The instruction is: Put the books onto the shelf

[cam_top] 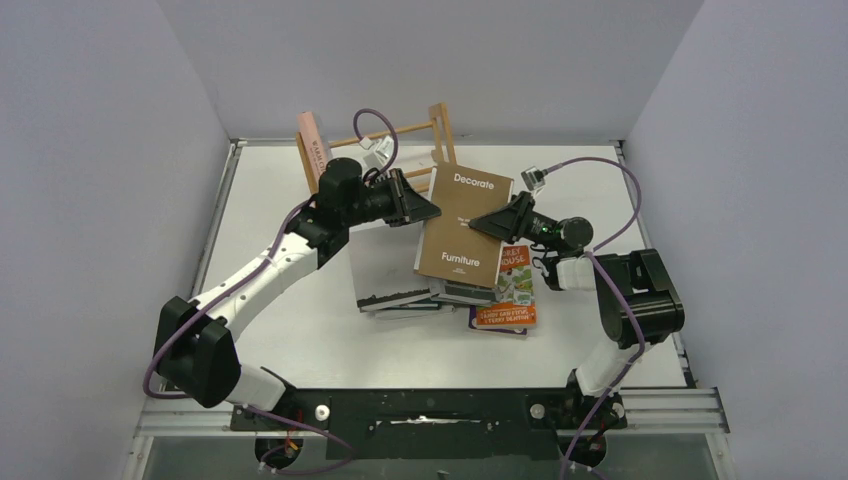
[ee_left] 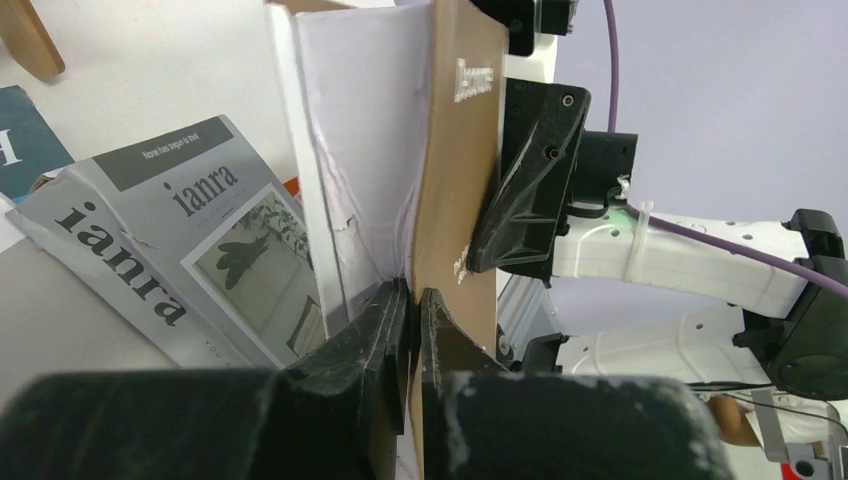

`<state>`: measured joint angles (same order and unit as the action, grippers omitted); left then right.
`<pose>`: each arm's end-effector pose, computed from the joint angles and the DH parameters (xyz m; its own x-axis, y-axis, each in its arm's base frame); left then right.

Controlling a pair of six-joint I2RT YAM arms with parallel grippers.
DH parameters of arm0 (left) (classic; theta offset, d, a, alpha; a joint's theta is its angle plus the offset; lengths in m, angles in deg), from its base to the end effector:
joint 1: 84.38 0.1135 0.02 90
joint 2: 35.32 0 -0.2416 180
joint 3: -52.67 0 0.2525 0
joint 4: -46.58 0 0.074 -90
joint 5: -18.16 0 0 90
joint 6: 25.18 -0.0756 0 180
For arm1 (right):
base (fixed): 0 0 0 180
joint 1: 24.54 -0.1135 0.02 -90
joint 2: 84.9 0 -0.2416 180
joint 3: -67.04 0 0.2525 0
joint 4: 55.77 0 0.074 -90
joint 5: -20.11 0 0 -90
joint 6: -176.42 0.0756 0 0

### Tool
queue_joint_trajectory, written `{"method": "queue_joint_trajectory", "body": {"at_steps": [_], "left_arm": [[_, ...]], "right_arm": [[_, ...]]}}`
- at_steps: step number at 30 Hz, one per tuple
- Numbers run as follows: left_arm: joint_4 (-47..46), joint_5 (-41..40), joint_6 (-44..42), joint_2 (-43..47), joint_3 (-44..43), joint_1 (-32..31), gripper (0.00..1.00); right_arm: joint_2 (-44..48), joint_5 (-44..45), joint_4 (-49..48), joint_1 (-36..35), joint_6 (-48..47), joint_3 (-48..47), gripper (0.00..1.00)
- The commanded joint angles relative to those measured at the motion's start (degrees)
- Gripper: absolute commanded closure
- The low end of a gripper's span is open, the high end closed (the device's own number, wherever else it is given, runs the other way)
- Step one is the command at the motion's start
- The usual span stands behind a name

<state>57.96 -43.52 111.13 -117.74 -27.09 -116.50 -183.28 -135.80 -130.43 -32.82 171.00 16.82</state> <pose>0.3000 -0.2307 0.3072 -0.7622 -0.2731 -0.5869 0.4440 0.4392 -0.7810 0.3042 0.1140 0.2112 -0.8217 0.2911 -0.4900 -0.5215 -0.0369 0.8525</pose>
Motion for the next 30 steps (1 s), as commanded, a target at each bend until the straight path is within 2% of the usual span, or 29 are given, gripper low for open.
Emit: {"method": "queue_joint_trajectory", "body": {"at_steps": [1, 3, 4, 6, 7, 10, 14, 16, 17, 19, 21, 22, 23, 26, 30], "left_arm": [[-2.91, 3.83, -0.48, 0.35, -2.46, 1.08, 1.0], [-1.59, 3.42, -0.84, 0.35, -2.81, 1.56, 0.81], [0.05, 2.35, -1.39, 0.51, -3.25, 1.9, 0.65], [4.23, -0.86, -3.05, 1.38, -4.5, 2.63, 0.46], [6.34, -4.11, -3.98, 1.98, -5.19, 3.04, 0.41], [12.73, -10.75, -6.54, 4.42, -7.78, 4.5, 0.31], [20.46, -20.57, -9.99, 8.45, -11.87, 5.48, 0.29], [22.51, -25.56, -10.86, 11.15, -12.96, 5.57, 0.3], [23.08, -27.7, -11.09, 12.67, -13.02, 5.55, 0.3], [23.92, -32.54, -11.27, 15.81, -12.51, 5.58, 0.29], [25.36, -37.09, -11.83, 18.42, -12.07, 5.62, 0.28], [26.27, -39.21, -12.24, 19.43, -11.85, 5.68, 0.28], [27.21, -41.26, -12.66, 20.39, -11.45, 5.79, 0.28], [28.84, -46.75, -13.7, 22.69, -9.81, 6.04, 0.28], [30.17, -50.82, -13.87, 25.5, -7.3, 6.6, 0.28]], "right_arm": [[0.88, -1.19, -10.99, -0.33, 1.02, -2.12, 0.59], [1.19, -1.11, -11.09, -0.34, 1.03, -1.92, 0.74], [1.37, -1.07, -11.09, -0.3, 1.07, -1.79, 0.81], [1.95, -0.88, -11.1, -0.27, 1.24, -1.69, 0.92], [2.27, -0.61, -11.17, -0.21, 1.27, -1.68, 0.96], [3.31, -0.01, -11.13, 0.13, 1.62, -2.13, 0.99], [4.73, 1.28, -7.94, 0.34, 0.68, -4.52, 0.99], [6.3, 2.52, 0.49, -0.76, -5.89, -7.45, 1.0], [7.52, 3.87, 8.04, -1.7, -11.63, -9.52, 1.0], [10.59, 10.01, 30.48, -4.96, -28.79, -15.6, 1.0], [12.15, 22.62, 57.56, -10.59, -46.54, -25.0, 1.0], [11.51, 29.41, 66.11, -13.33, -51.56, -30.0, 1.0], [9.98, 34.17, 70.8, -15.38, -53.09, -33.83, 1.0], [1.67, 40.42, 73.53, -17.84, -49.81, -45.08, 1.0], [-9.05, 52.02, 83.25, -22.57, -51.78, -61.35, 1.0]]}}
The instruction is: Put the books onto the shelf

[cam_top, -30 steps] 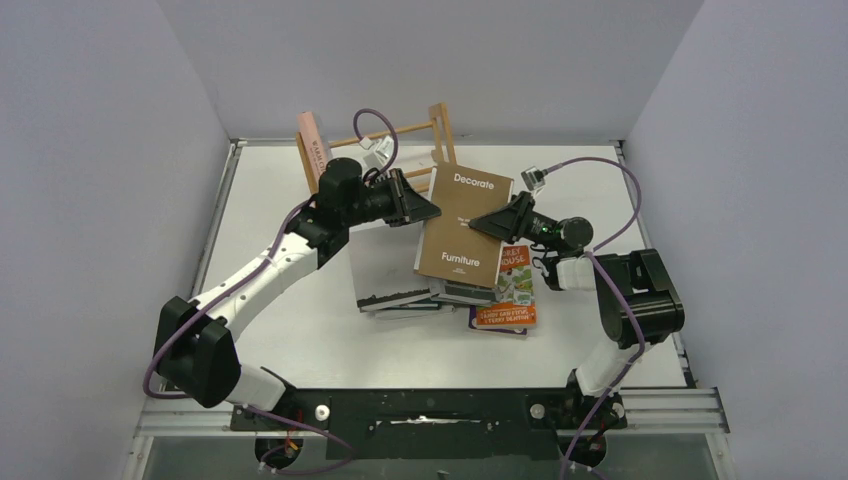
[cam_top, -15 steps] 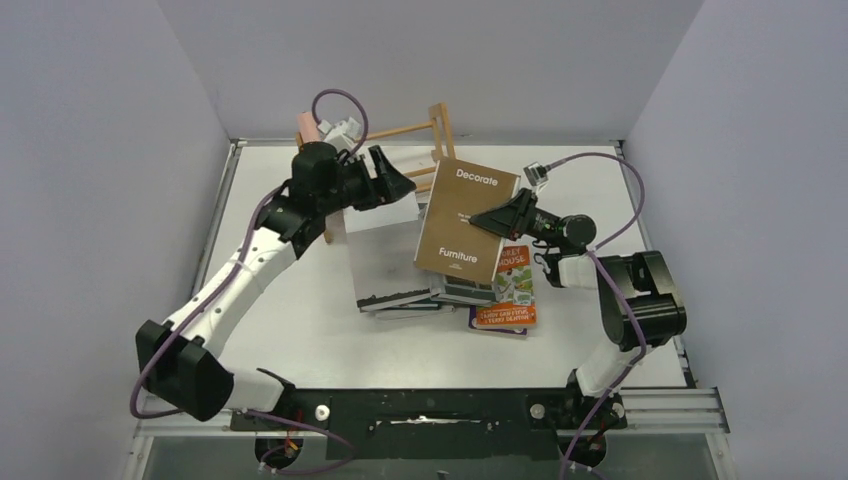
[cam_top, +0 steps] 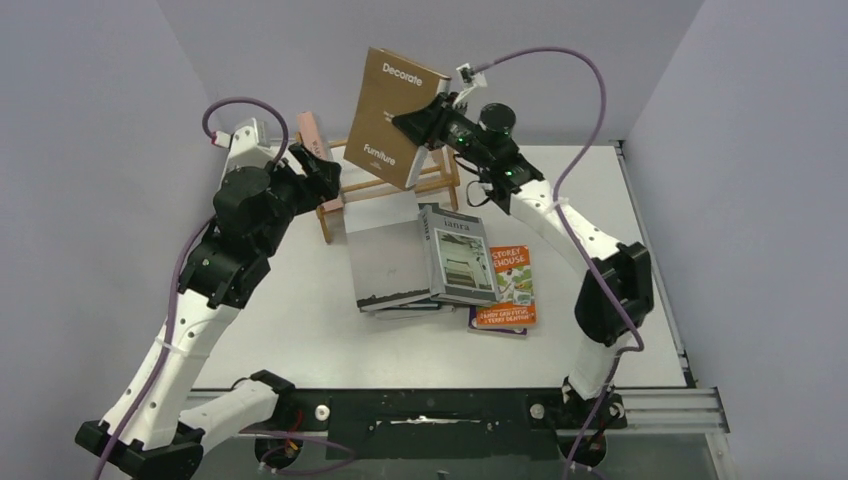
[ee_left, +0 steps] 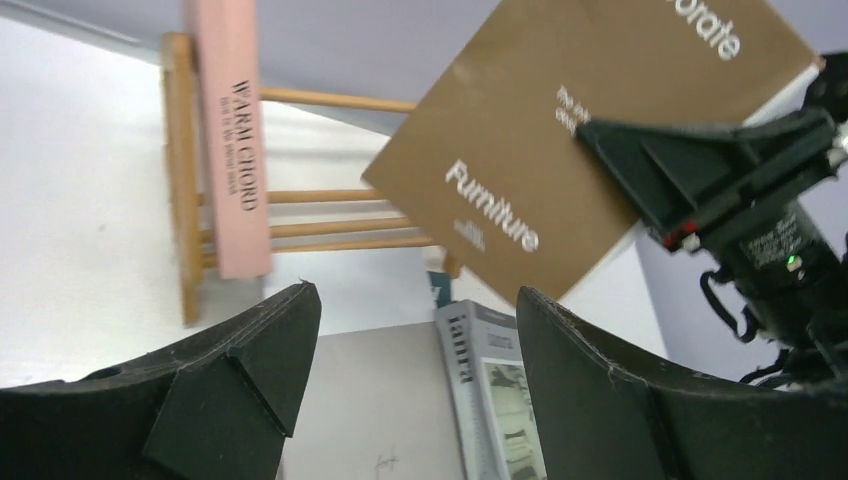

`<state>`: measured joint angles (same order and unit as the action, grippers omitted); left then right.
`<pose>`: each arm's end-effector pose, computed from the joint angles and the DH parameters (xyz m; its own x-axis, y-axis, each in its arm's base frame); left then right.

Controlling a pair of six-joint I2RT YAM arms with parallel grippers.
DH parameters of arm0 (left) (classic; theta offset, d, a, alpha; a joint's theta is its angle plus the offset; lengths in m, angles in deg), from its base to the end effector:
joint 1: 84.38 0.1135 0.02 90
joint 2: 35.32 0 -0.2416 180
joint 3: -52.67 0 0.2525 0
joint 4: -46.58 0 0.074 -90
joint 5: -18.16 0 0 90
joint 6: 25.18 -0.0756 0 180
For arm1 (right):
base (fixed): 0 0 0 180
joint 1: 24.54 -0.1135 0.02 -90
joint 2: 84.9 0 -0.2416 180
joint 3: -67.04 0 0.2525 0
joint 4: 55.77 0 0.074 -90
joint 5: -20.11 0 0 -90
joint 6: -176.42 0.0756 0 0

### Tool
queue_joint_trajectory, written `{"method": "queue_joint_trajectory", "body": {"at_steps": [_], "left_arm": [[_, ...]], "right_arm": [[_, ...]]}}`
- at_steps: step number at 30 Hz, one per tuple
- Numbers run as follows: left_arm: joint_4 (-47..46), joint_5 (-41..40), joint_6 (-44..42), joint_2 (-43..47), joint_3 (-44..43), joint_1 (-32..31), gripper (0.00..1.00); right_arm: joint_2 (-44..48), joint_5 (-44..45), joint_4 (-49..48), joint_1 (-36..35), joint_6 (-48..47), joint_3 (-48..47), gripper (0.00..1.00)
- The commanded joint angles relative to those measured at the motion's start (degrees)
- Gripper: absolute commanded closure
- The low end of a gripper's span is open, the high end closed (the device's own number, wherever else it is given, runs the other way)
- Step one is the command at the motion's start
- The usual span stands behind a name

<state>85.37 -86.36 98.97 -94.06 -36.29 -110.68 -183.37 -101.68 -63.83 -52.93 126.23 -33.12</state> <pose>0.2400 -0.0975 0.4252 -0.2266 -0.4942 -0.8393 0.0960 0.8462 -0.5242 0.3719 0.2463 0.3833 -0.4367 0.3825 -0.8142 -0.7567 0.3332 0.5625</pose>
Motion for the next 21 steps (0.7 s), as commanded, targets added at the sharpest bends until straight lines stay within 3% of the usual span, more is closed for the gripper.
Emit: {"method": "queue_joint_trajectory", "body": {"at_steps": [1, 5, 10, 21], "left_arm": [[2.96, -8.86, -1.76, 2.61, 2.42, 0.89, 0.28], [3.7, -11.61, -1.98, 5.15, 3.94, 1.51, 0.28], [4.23, -12.92, -2.12, 7.41, 5.52, 2.03, 0.28], [4.14, -12.84, -2.07, 8.43, 8.37, 2.74, 0.28]], "right_arm": [[-11.73, 20.51, 19.13, -3.58, -7.65, -15.56, 1.0], [-21.17, 28.19, 25.42, -6.98, -8.68, -28.39, 1.0], [-29.01, 31.46, 28.15, -8.66, -8.61, -39.1, 1.0], [-35.58, 33.67, 26.36, -11.0, -7.96, -43.75, 0.97]]}}
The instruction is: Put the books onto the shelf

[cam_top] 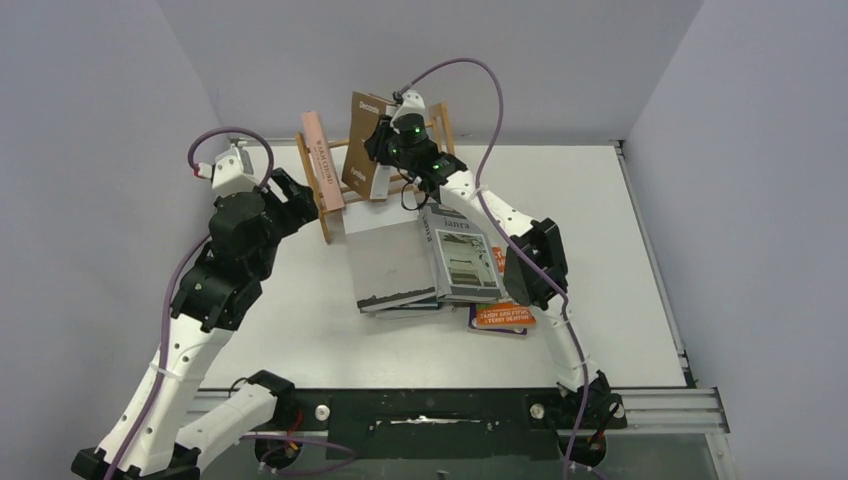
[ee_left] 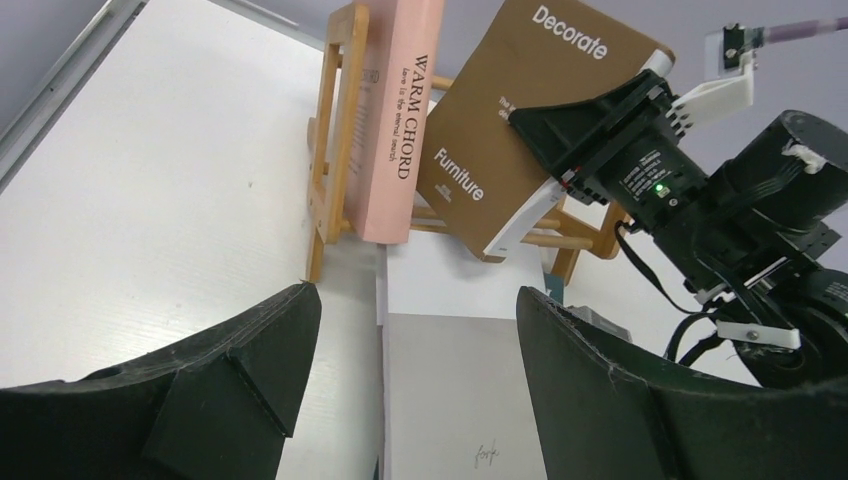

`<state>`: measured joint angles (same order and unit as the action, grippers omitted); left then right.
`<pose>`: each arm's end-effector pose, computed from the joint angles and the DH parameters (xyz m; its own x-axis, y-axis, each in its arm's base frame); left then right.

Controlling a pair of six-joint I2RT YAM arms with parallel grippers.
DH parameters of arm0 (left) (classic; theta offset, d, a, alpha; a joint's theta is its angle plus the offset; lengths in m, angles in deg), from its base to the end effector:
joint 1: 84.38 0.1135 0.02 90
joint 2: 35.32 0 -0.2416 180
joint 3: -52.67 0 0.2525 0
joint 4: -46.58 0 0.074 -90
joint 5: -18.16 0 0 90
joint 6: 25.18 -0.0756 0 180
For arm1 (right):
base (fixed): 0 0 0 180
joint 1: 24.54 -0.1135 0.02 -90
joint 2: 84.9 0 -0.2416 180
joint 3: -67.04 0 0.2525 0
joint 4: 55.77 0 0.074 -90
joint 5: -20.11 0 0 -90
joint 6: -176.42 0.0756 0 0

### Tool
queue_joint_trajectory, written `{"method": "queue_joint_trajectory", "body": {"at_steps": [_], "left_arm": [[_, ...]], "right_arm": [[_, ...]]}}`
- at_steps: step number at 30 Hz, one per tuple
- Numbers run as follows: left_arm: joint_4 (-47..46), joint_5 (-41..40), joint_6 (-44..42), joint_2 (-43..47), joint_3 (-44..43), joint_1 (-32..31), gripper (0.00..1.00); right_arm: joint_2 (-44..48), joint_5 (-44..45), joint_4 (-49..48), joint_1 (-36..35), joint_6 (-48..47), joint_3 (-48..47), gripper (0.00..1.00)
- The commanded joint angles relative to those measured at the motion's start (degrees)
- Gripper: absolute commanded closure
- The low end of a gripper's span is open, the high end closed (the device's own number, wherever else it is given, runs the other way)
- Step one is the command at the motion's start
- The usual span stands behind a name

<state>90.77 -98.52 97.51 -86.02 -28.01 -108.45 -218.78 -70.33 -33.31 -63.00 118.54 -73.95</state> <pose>0.2174 -0.0599 0.3919 -0.1708 -0.4522 -0.8754 -0.1488 0.8901 -0.4308 0.4556 0.3626 0.2793 -0.5093 0.2744 -0.8156 -0.4215 0.7468 0.5144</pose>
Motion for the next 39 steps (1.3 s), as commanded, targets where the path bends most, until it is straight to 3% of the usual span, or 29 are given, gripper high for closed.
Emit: {"method": "queue_joint_trajectory", "body": {"at_steps": [1, 19, 24, 27, 30, 39], "left_arm": [[-1.32, -0.6, -0.65, 0.41, 0.18, 0.52, 0.28], [-1.79, 1.39, -0.04, 1.27, 3.36, 1.65, 0.28], [-1.68, 1.48, 0.1, 1.57, 3.9, 1.98, 0.28], [-1.75, 1.57, 0.1, 1.7, 4.21, 2.24, 0.28], [-1.7, 1.87, 0.18, 1.75, 4.51, 2.4, 0.28], [-1.56, 1.97, 0.44, 2.49, 5.23, 2.89, 0.28]], "right_arm": [[-0.49, 2.5, -4.56, -1.11, -0.23, -2.96, 0.97], [-6.5, 7.34, -16.5, -4.9, -6.45, -5.45, 0.84], [-8.28, 6.77, -17.55, -5.37, -6.91, -7.4, 0.68], [-8.58, 5.73, -18.56, -5.72, -6.96, -7.3, 0.49], [-8.14, 3.92, -20.57, -6.07, -7.06, -6.1, 0.4], [-2.13, -1.75, -28.64, -6.36, -4.38, 4.17, 0.32]]}}
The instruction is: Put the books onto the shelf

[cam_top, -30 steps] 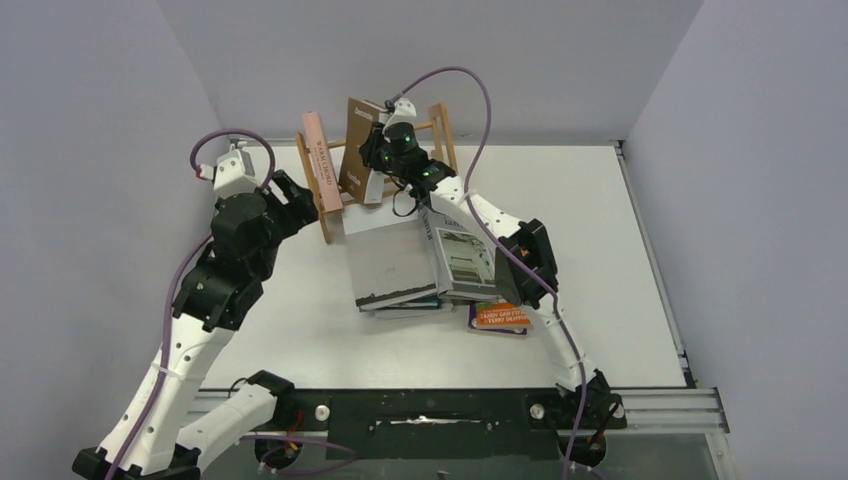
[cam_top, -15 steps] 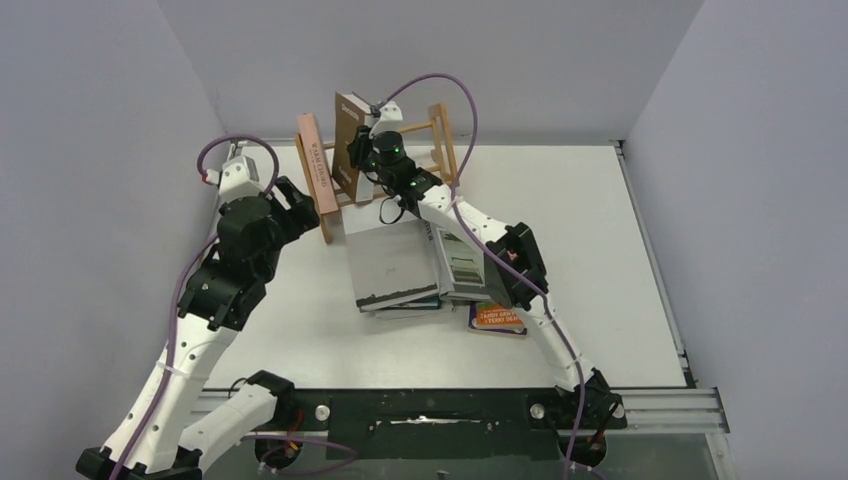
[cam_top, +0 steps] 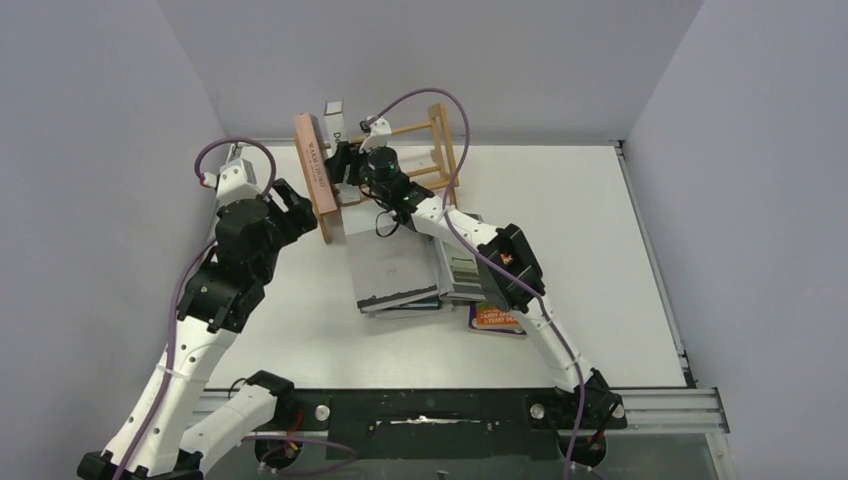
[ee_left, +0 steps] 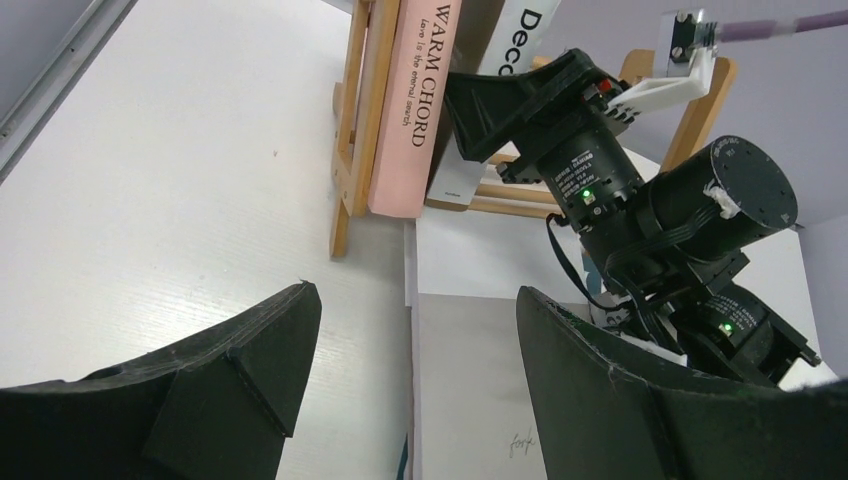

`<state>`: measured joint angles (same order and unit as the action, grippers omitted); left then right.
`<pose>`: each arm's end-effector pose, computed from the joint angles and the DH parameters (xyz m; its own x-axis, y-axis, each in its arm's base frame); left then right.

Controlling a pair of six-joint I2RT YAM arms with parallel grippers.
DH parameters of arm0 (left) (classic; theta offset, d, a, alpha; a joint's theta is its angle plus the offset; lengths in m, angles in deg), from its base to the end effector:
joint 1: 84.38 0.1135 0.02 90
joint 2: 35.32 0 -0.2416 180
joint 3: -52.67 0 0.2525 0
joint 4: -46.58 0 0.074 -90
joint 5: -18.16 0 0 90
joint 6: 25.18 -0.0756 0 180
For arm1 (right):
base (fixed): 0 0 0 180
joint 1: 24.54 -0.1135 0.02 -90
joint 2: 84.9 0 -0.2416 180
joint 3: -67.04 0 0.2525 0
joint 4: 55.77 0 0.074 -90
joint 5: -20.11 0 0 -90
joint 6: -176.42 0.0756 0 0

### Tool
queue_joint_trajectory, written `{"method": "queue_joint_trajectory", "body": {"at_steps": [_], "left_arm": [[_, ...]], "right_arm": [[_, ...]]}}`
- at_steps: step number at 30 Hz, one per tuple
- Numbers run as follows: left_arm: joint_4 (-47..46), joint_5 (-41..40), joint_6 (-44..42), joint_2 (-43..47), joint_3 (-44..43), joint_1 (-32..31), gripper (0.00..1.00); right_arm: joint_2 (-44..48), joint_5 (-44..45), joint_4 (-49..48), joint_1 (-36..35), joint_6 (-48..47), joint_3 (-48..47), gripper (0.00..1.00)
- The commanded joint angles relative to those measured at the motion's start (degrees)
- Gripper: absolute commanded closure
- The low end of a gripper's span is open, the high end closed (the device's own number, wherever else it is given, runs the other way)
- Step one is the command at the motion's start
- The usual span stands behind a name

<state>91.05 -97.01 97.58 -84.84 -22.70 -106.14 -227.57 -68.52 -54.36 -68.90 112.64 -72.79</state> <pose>0.2212 -0.0537 0.3619 -0.2284 -0.4362 -0.8704 -0.1931 0.8966 -0.3986 0.4399 0.4276 0.2364 -0.3488 0.2767 -0.8954 -0.5883 0.6791 0.4390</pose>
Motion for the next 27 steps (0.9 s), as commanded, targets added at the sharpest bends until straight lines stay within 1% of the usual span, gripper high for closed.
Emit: {"method": "queue_joint_trajectory", "body": {"at_steps": [1, 7, 17, 20, 22, 24, 27], "left_arm": [[-1.86, 0.55, 0.43, 1.34, -0.01, 0.65, 0.28], [-1.98, 0.91, 0.73, 1.91, 0.86, 0.81, 0.28], [-2.02, 0.87, 1.08, 2.5, 1.17, 1.1, 0.28], [-2.01, 0.62, 1.0, 2.73, 1.0, 1.19, 0.28], [-2.17, 0.41, 0.66, 2.89, 0.78, 1.19, 0.28], [-2.89, 0.11, -0.09, 2.94, 0.52, 1.26, 0.28], [-4.23, -0.38, -1.24, 2.73, 0.12, 1.28, 0.28]], "right_arm": [[7.35, -4.05, -8.45, -0.46, 1.92, 4.31, 0.32], [13.67, -3.89, -14.46, -0.38, 2.68, 15.24, 0.32], [22.08, -3.8, -16.53, -0.29, 0.96, 23.8, 0.3], [24.92, 0.59, -13.66, 0.17, -0.54, 25.5, 0.3], [24.77, 3.29, -8.27, 1.4, -0.94, 23.44, 0.3], [23.13, 2.62, -3.38, 3.44, -0.99, 19.74, 0.29], [21.65, 1.16, -3.58, 5.86, -1.26, 19.76, 0.28]]}}
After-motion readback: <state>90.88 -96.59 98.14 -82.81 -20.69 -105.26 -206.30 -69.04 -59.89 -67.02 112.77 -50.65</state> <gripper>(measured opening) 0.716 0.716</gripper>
